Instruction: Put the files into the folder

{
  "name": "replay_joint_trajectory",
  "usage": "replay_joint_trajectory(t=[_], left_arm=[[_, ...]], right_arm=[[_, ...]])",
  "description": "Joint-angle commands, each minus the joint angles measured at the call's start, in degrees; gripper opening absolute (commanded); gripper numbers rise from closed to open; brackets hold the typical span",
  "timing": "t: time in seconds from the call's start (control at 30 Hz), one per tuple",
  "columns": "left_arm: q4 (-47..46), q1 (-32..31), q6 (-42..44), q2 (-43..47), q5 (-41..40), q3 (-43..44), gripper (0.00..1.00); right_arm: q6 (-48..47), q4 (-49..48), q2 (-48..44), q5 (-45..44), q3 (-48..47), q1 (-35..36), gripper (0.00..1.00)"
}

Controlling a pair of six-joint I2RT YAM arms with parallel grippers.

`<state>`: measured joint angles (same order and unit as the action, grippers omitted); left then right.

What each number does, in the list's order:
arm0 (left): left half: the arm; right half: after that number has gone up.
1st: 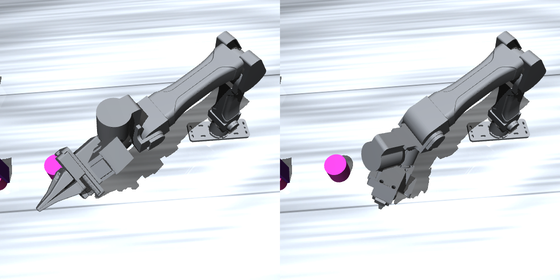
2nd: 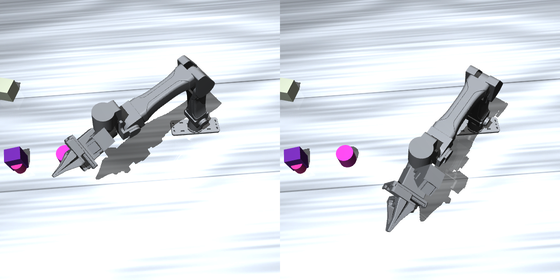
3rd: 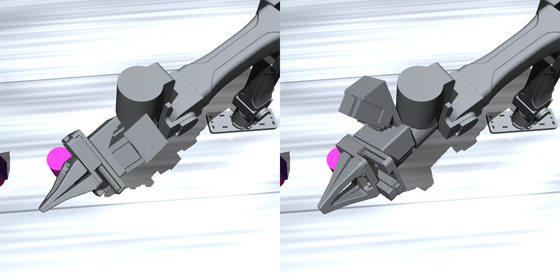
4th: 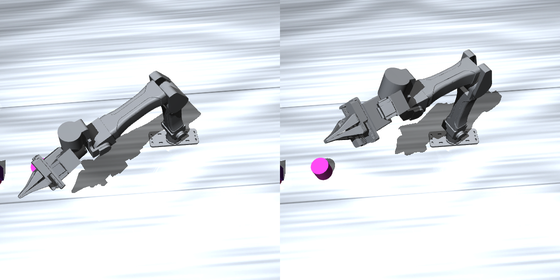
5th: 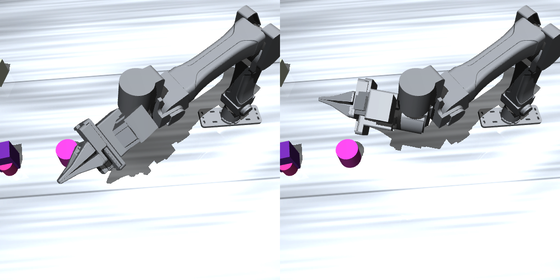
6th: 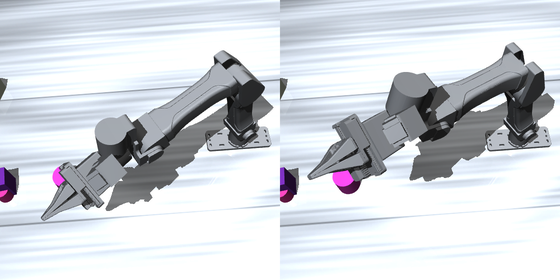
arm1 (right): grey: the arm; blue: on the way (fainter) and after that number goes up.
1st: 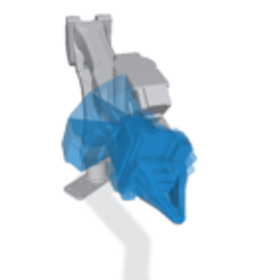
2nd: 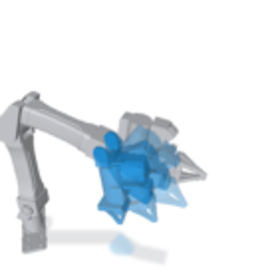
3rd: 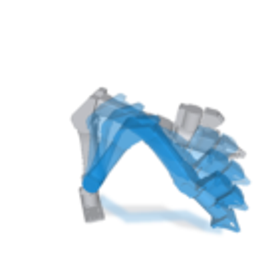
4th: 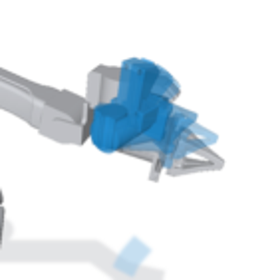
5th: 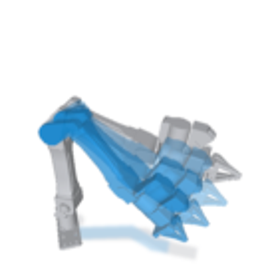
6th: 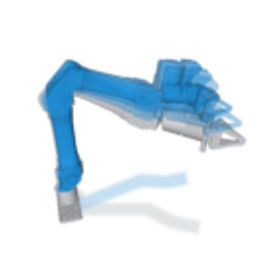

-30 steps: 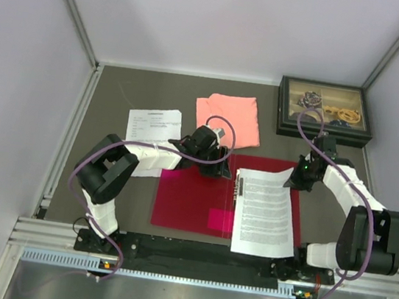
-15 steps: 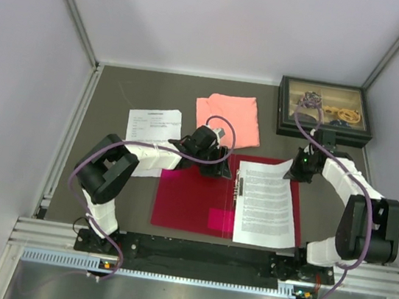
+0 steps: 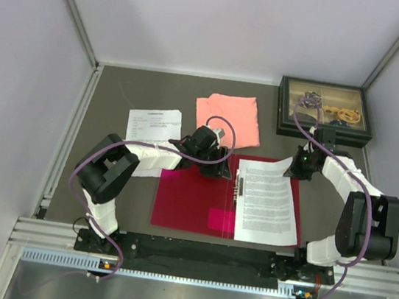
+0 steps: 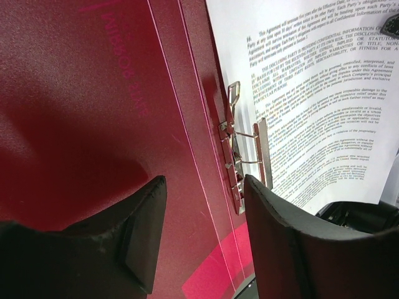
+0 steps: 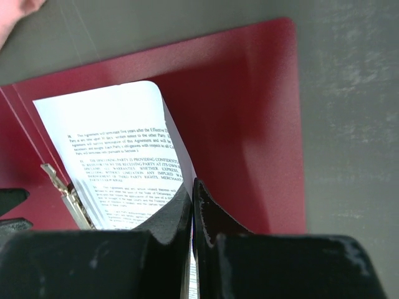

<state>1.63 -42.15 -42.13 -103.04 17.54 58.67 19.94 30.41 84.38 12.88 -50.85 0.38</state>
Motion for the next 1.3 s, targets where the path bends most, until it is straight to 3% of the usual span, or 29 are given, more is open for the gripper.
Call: replay_joint_trajectory(t=[0.0,0.93,1.07,1.2,1.27], left_arm=[[-1.9,-0.3,0.2,-0.1,0.3,0.7,0.57],[-0.3,-0.5,0.5,1.1,0.0,1.3,0.57],[0.9,-0.4,0.7,2.2,0.0,2.0,0.58],[4.2,0.1,2.0,5.6,-0.6,3.6,0.59],[4.5,2.0,2.0,8.1,0.1,3.1,0.62]], right_arm=[[-0.3,-1.4,0.3,-1.0,-3.2,-1.6,0.00],[-2.6,-4.0,3.0,5.2,-3.7,-1.7,0.00],[-2.6,-3.2,2.9,4.8,-4.2,-1.7,0.16],[-2.4,1.1,2.5,-0.4,-6.6,-1.6,0.51],[-2.1,4.5,1.3,-7.1,-7.9,-1.7,0.61]])
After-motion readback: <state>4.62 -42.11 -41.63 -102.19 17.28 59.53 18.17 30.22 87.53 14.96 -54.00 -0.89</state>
